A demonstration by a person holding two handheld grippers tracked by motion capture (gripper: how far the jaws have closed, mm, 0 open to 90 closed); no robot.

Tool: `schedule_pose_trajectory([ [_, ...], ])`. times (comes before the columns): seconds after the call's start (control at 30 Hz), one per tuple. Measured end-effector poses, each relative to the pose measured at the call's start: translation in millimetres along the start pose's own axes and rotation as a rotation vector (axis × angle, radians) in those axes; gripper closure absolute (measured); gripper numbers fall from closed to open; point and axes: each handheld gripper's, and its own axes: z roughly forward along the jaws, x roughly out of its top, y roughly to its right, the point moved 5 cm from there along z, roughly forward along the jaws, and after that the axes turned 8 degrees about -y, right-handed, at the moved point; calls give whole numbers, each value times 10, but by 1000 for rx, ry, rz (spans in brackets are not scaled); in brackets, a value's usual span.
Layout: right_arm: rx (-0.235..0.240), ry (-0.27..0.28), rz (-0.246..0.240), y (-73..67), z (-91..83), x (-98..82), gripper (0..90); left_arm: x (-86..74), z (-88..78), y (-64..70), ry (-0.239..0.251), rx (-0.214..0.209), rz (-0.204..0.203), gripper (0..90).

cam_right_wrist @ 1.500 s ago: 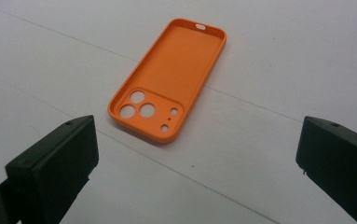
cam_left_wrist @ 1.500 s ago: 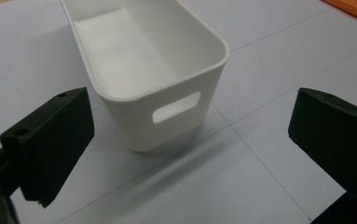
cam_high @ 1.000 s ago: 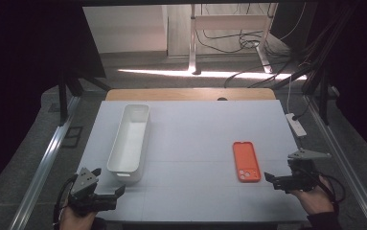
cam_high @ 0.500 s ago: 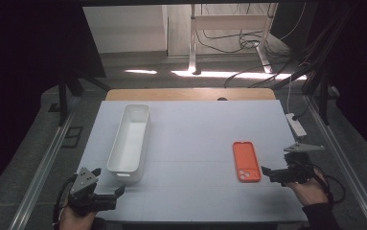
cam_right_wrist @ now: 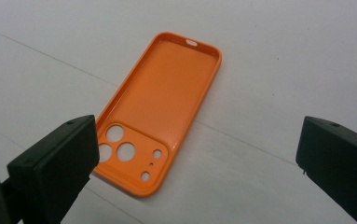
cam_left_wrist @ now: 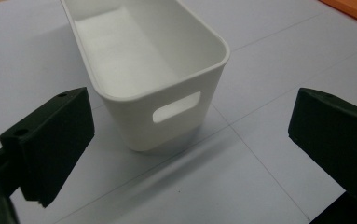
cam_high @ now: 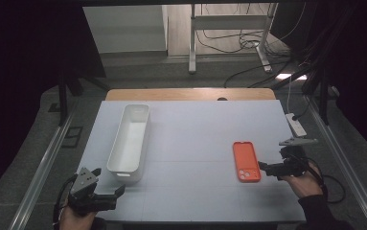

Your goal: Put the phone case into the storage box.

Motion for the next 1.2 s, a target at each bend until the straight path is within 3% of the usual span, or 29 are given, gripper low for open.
schedule_pose_trajectory([
  [0.57,-14,-48,28,25,139,144,20,0,0,1,1,-2,1,12],
  [0.73,11,-63,41,44,158,146,312,1,0,1,1,-4,1,12],
  [0.83,24,-81,29,47,144,141,551,0,0,1,2,-5,1,13],
  [0.87,24,-81,29,47,144,141,551,0,0,1,1,-5,2,13],
  [0.9,40,-92,24,47,149,141,685,1,0,2,1,-5,2,14],
  [0.93,43,-96,19,53,151,141,750,1,1,2,1,-4,3,13],
  [0.97,43,-96,19,53,151,141,750,1,1,3,1,-4,3,13],
  [1.03,60,-101,16,60,151,143,875,1,1,3,1,-5,4,14],
  [1.07,59,-100,12,65,148,145,895,1,1,2,0,-5,3,14],
  [1.2,56,-102,5,79,160,140,896,0,0,2,1,-5,4,14],
])
